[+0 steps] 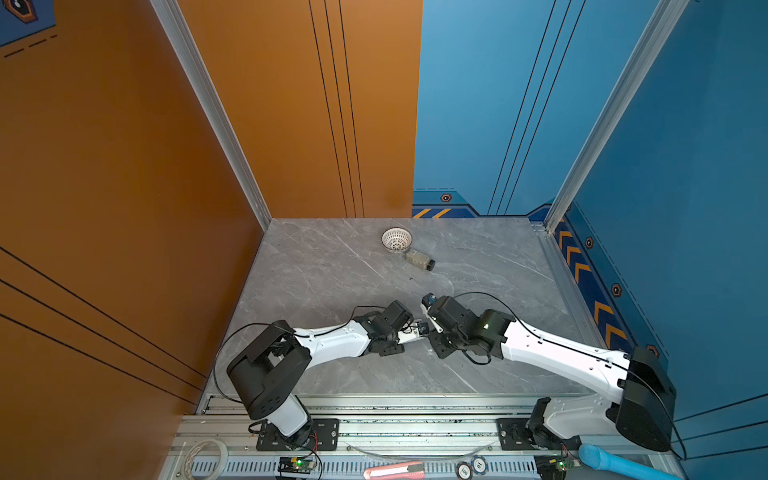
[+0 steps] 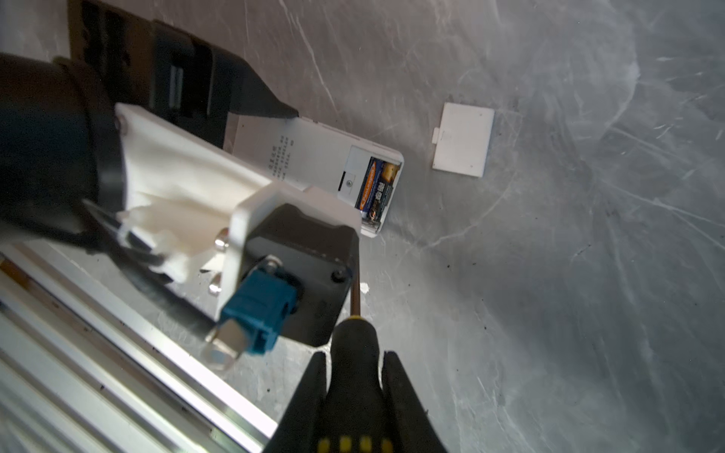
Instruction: Unload the batteries from the remote control
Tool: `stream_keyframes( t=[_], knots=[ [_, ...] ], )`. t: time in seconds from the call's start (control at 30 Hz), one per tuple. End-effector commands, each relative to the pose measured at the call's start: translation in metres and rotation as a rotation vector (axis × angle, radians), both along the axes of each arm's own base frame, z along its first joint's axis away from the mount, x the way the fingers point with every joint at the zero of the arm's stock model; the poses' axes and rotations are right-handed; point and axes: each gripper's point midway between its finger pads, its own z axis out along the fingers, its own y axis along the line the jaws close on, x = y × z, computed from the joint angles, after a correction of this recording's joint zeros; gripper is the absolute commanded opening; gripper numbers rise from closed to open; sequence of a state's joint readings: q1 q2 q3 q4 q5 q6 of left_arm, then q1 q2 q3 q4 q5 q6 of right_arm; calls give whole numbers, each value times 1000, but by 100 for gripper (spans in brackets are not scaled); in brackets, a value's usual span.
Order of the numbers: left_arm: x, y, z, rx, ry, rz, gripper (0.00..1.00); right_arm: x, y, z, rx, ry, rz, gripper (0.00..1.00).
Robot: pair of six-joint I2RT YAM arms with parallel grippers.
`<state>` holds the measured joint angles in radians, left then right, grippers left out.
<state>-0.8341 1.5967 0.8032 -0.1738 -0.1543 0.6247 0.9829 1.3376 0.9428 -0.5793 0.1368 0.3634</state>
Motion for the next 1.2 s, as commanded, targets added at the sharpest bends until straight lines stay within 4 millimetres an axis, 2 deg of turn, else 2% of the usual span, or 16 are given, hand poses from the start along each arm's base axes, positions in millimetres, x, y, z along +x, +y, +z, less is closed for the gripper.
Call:
stream_keyframes(
  t=[0.0, 0.17, 0.33, 0.67, 0.83, 0.97, 1.07, 1.17],
  knots=[
    [-35, 15, -25, 61, 166, -68, 0, 7, -2, -14, 13, -124, -123, 0],
    [-42, 14, -18, 17, 273, -92, 0, 3, -2, -9, 140, -308, -213, 0],
    [-47, 14, -15, -6, 352, -102, 0, 6, -7, 3, 136, -427, -279, 0],
    [-41, 14, -13, -28, 426, -74, 0, 9, -14, 20, 137, -623, -384, 0],
    [-37, 15, -14, -25, 428, -47, 0, 11, -15, 24, 173, -615, -394, 0],
    [-29, 17, -15, -23, 403, -10, 0, 8, -25, 30, 167, -609, -395, 0],
    [-24, 18, -16, -21, 372, 11, 0, 9, -33, 29, 180, -525, -383, 0],
    [-20, 18, -13, -26, 355, 29, 0, 14, -54, 29, 198, -387, -452, 0]
  ],
)
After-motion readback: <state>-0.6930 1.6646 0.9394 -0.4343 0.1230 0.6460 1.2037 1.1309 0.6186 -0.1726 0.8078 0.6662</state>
